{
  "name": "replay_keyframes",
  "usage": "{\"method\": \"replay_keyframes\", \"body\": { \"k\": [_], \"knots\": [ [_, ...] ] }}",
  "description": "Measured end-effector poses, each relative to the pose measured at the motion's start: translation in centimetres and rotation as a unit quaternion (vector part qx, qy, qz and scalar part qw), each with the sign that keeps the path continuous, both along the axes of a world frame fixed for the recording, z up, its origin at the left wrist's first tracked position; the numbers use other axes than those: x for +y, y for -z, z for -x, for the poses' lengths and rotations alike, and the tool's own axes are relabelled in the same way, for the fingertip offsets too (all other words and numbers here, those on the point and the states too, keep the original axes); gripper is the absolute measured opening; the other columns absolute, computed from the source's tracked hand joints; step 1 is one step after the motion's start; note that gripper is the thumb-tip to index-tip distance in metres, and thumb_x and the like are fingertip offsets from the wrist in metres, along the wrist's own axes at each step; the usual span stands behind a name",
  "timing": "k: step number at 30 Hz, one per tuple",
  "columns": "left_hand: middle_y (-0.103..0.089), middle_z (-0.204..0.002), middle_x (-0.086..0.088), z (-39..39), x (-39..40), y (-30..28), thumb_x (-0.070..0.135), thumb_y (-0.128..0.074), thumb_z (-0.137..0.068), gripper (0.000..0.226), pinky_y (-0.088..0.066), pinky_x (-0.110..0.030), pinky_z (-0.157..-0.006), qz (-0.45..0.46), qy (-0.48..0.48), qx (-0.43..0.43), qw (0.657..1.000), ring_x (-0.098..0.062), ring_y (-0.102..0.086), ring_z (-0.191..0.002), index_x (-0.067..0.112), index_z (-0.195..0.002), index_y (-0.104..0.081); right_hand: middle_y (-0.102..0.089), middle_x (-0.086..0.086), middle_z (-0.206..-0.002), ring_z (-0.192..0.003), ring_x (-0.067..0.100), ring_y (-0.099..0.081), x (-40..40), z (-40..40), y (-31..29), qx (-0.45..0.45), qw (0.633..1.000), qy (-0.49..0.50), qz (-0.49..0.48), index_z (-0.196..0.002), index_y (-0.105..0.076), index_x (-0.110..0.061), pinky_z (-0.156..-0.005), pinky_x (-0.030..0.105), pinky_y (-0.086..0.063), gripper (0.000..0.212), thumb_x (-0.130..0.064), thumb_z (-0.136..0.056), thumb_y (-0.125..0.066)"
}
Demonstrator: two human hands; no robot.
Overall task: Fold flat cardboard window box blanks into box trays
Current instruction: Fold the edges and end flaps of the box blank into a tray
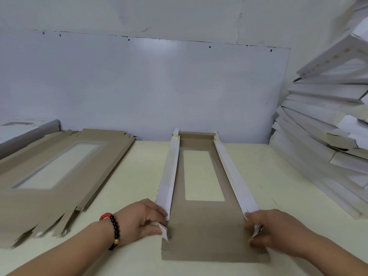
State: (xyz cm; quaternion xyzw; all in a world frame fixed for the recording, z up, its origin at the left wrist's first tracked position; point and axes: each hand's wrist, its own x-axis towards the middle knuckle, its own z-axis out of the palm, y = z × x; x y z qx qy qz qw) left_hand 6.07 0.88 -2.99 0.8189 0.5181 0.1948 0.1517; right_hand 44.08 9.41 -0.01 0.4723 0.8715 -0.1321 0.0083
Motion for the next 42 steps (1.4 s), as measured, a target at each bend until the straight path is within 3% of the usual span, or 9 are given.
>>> {"method": "replay_keyframes", "body": {
  "k": [9,14,17,22,25,29,33,37,42],
  "knots": [
    [-0.072,-0.100,-0.001,-0.5,-0.5,-0.7,0.035,-0.059,-0.089,0.034,-0.049,-0.025,-0.086,-0.011,-0.002,-0.059,0.998,-0.011,-0.063,-0.097,0.004,-0.092,-0.074,-0.065,-0.023,-0.104,-0.084,-0.009,-0.058,0.5,-0.4,0.9,0.001,1.000,0.008,-0.005,-0.103,-0.063,-0.043,-0.082,0.020,-0.049,0.035,-0.056,-0.072,-0.072],
    [-0.067,-0.113,0.005,-0.4,0.2,-0.9,0.021,-0.060,-0.092,0.021,-0.044,-0.015,-0.091,0.012,0.008,0.018,1.000,-0.004,-0.060,-0.103,0.015,-0.107,-0.073,-0.065,-0.022,-0.097,-0.082,-0.009,-0.059,0.5,-0.4,0.9,0.005,1.000,0.004,0.000,-0.103,-0.064,-0.042,-0.080,0.018,-0.048,0.032,-0.053,-0.075,-0.072],
    [-0.067,-0.113,0.005,-0.5,0.7,-1.4,0.024,-0.059,-0.094,0.021,-0.045,-0.023,-0.093,0.042,0.023,0.060,0.997,-0.009,-0.060,-0.104,0.014,-0.106,-0.073,-0.066,-0.021,-0.101,-0.082,-0.009,-0.060,0.5,-0.3,0.9,0.002,1.000,0.006,0.008,-0.102,-0.064,-0.042,-0.083,0.019,-0.048,0.029,-0.050,-0.075,-0.073],
    [-0.071,-0.105,0.004,0.2,0.5,-1.3,0.011,-0.068,-0.089,0.014,-0.052,-0.033,-0.091,0.102,-0.038,-0.122,0.987,-0.013,-0.067,-0.097,0.018,-0.098,-0.077,-0.065,-0.030,-0.094,-0.082,-0.009,-0.060,0.5,-0.4,0.9,0.021,0.999,0.016,0.019,-0.100,-0.066,-0.043,-0.085,0.021,-0.049,0.028,-0.047,-0.074,-0.076],
    [-0.067,-0.076,0.014,0.4,-0.1,-1.3,0.018,-0.068,-0.089,0.017,-0.049,-0.024,-0.071,0.154,-0.058,-0.213,0.963,-0.008,-0.061,-0.069,0.030,-0.080,-0.077,-0.054,-0.048,-0.089,-0.083,-0.013,-0.057,0.4,-0.5,0.7,0.032,0.999,0.011,0.017,-0.099,-0.066,-0.048,-0.081,0.013,-0.046,0.027,-0.046,-0.074,-0.077],
    [-0.052,-0.075,-0.009,0.5,0.0,-0.7,0.031,-0.066,-0.083,0.041,-0.035,-0.033,-0.067,0.154,-0.112,-0.263,0.946,-0.019,-0.041,-0.069,-0.010,-0.087,-0.064,-0.050,-0.053,-0.086,-0.082,-0.013,-0.057,0.4,-0.4,0.6,0.041,0.999,0.005,0.015,-0.099,-0.066,-0.049,-0.081,0.013,-0.046,0.027,-0.047,-0.073,-0.076],
    [-0.064,-0.077,0.001,-0.4,0.2,0.1,0.018,-0.068,-0.089,0.009,-0.043,-0.027,-0.069,0.115,-0.122,-0.213,0.963,-0.011,-0.050,-0.067,0.012,-0.087,-0.074,-0.044,-0.060,-0.082,-0.081,-0.016,-0.057,0.4,-0.2,0.4,0.031,0.999,-0.004,0.013,-0.096,-0.065,-0.052,-0.077,0.008,-0.042,0.026,-0.045,-0.074,-0.077],
    [-0.062,-0.065,0.018,-2.4,0.8,0.3,0.025,-0.069,-0.087,0.008,-0.045,-0.018,-0.065,0.046,-0.142,-0.163,0.975,0.001,-0.053,-0.061,0.029,-0.080,-0.073,-0.060,-0.044,-0.085,-0.083,-0.013,-0.060,0.7,-0.1,0.3,0.022,0.999,-0.013,0.024,-0.099,-0.067,-0.048,-0.076,0.006,-0.042,0.027,-0.040,-0.075,-0.077],
    [-0.070,-0.082,0.017,-4.0,1.3,0.3,0.036,-0.059,-0.093,0.016,-0.045,-0.014,-0.069,-0.019,-0.113,-0.015,0.993,0.001,-0.059,-0.073,0.029,-0.095,-0.073,-0.064,-0.035,-0.099,-0.095,-0.010,-0.058,1.3,-0.8,-0.8,-0.011,0.998,-0.036,0.057,-0.103,-0.061,-0.052,-0.084,0.006,-0.042,0.038,-0.017,-0.088,-0.058]
  ]
}}
